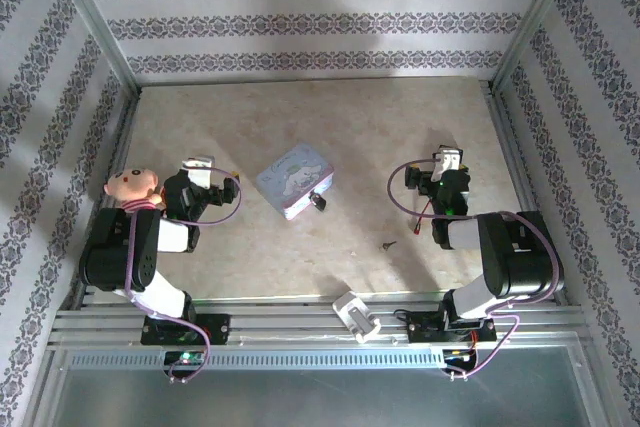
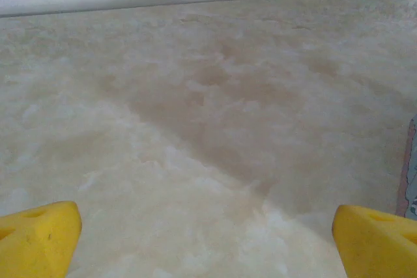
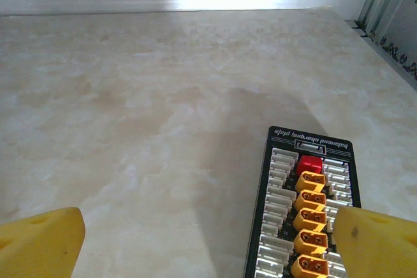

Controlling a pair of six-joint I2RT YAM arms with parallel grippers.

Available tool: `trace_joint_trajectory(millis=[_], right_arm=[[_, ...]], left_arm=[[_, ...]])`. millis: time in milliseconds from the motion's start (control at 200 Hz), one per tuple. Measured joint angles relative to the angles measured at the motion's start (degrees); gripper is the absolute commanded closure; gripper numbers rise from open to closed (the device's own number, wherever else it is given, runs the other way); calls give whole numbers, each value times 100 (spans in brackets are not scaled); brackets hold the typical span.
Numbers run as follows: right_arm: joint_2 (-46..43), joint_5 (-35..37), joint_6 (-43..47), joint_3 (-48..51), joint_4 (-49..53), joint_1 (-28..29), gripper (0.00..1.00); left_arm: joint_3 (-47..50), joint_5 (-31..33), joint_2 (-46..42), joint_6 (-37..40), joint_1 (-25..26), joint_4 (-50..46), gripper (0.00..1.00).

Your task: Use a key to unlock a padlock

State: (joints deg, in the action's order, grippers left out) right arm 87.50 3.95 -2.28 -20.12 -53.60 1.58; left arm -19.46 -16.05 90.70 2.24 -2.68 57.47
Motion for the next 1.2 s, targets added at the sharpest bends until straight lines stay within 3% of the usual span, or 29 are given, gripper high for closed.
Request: trace_joint_trajectory(millis=[804, 1199], right_arm=[[0, 0, 0, 0, 0, 0, 2], [-22, -35, 2, -74, 101, 0, 2]], left_arm=[[-2, 7, 0, -2, 0, -4, 1], [-170, 474, -7, -96, 0, -208, 1]])
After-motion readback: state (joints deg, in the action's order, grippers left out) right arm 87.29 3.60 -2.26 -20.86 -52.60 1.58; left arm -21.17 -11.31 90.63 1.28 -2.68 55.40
